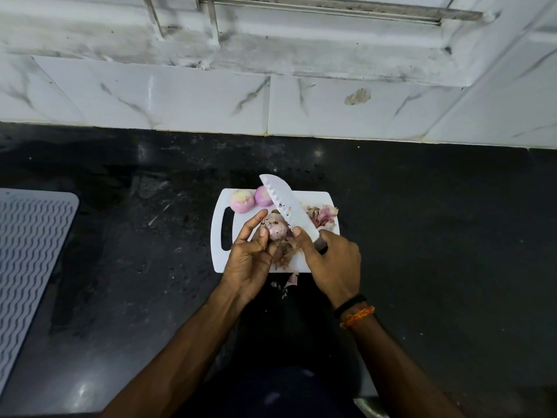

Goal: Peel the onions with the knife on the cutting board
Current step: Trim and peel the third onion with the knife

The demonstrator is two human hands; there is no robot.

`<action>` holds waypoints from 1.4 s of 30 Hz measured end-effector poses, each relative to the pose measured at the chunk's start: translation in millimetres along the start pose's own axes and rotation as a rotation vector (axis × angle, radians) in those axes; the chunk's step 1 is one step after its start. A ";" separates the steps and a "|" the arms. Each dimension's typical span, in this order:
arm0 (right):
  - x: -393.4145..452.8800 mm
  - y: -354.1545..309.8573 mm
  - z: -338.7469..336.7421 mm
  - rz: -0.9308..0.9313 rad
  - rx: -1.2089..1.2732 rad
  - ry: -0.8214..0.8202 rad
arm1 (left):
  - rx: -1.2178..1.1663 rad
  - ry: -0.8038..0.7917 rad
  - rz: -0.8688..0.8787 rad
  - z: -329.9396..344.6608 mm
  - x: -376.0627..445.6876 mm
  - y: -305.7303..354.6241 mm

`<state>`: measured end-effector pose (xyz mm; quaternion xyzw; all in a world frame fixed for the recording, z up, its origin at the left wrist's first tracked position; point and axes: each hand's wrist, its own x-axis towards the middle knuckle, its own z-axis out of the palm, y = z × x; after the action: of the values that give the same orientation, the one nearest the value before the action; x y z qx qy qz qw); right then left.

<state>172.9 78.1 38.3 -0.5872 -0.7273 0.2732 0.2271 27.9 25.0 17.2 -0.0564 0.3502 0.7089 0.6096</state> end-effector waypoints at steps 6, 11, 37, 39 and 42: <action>-1.0 1.6 1.3 -0.004 -0.057 -0.009 | 0.009 -0.012 -0.007 1.9 -0.9 0.5; -5.4 -3.6 -2.7 -0.096 -0.054 -0.036 | -0.011 -0.019 0.027 2.1 -0.7 -0.2; 2.6 -0.9 0.3 0.004 -0.028 0.006 | 0.047 -0.049 0.015 0.6 -2.0 -3.2; 3.9 -4.5 0.0 0.025 -0.047 0.013 | 0.067 -0.065 0.017 0.8 -3.8 -3.7; 7.6 -7.1 -0.4 0.061 -0.102 -0.007 | 0.080 -0.072 0.018 1.3 -5.7 -5.0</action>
<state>166.4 84.5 43.3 -0.6189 -0.7229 0.2445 0.1858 34.3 21.1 19.0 -0.0034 0.3565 0.7013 0.6173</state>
